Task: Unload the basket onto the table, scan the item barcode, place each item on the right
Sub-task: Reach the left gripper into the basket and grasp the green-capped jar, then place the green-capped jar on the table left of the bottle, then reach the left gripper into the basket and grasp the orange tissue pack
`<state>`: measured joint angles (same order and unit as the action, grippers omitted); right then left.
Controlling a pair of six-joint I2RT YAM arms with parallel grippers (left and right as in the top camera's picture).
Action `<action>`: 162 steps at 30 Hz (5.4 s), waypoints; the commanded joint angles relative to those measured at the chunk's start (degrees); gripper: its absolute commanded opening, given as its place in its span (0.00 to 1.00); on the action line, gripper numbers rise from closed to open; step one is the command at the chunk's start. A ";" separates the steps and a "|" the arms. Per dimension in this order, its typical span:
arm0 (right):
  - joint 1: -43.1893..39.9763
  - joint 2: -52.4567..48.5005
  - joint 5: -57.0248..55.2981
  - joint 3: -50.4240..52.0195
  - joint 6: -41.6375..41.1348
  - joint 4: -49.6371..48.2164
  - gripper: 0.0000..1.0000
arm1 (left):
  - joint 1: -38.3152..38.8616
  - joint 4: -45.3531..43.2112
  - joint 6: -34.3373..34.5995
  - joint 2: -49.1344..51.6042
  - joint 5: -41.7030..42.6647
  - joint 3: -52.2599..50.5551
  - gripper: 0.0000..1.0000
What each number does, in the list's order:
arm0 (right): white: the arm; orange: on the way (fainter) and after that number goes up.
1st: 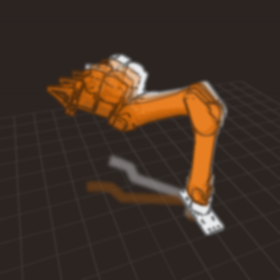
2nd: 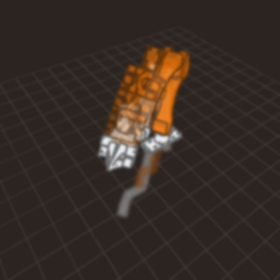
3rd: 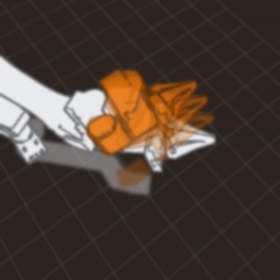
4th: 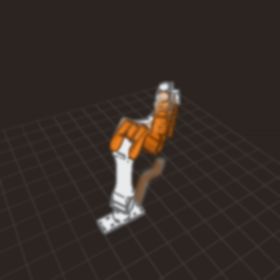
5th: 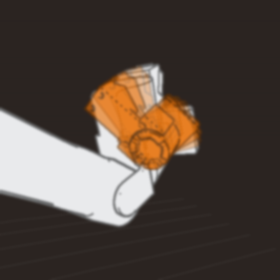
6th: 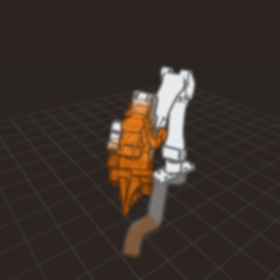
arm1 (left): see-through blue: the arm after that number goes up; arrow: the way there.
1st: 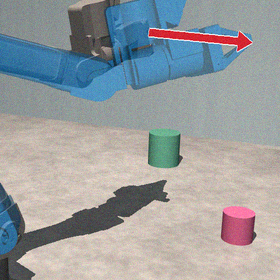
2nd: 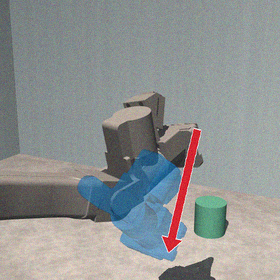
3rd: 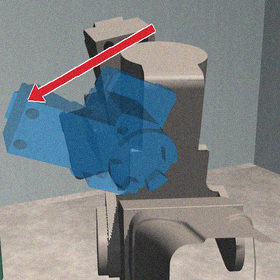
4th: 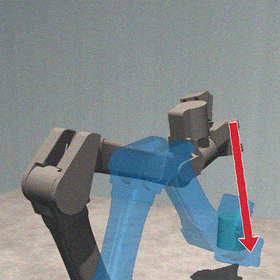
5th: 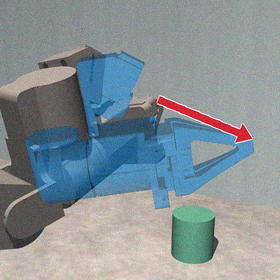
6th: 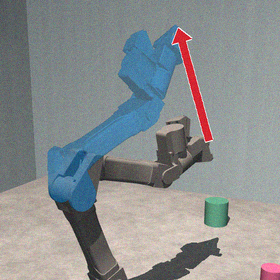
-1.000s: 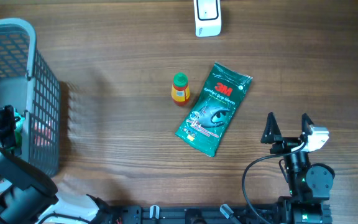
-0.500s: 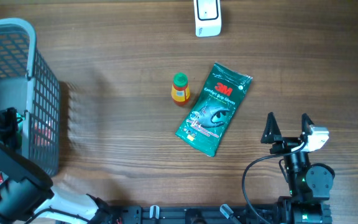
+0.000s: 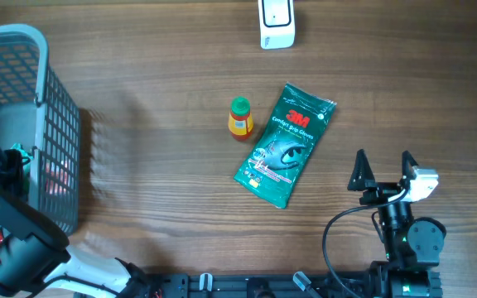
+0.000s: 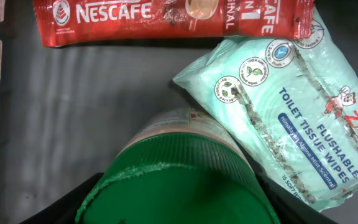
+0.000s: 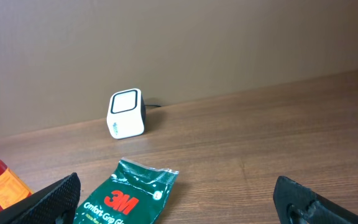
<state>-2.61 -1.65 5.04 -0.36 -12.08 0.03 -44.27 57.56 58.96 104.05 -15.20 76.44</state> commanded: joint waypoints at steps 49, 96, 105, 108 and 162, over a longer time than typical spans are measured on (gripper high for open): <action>0.02 -0.02 -0.61 0.07 0.07 -0.15 1.00 | 53.35 9.22 -41.27 -17.09 11.45 17.97 0.57; 0.02 -0.02 -0.61 0.07 0.07 -0.15 1.00 | 57.57 -2.56 -35.89 -11.72 -8.61 32.39 1.00; 0.02 -0.02 -0.61 0.07 0.09 -0.15 1.00 | 40.68 4.92 -18.23 -22.25 -11.47 32.37 1.00; 0.02 -0.02 -0.61 0.07 0.07 -0.15 1.00 | 32.48 13.03 -5.31 -22.34 -11.32 32.26 1.00; 0.02 -0.02 -0.61 0.07 0.07 -0.17 1.00 | -1.31 -4.31 -15.52 -3.85 20.81 -13.38 0.68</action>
<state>-2.61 -1.65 5.04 -0.36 -12.08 0.03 -45.19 54.57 44.62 99.55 4.54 65.58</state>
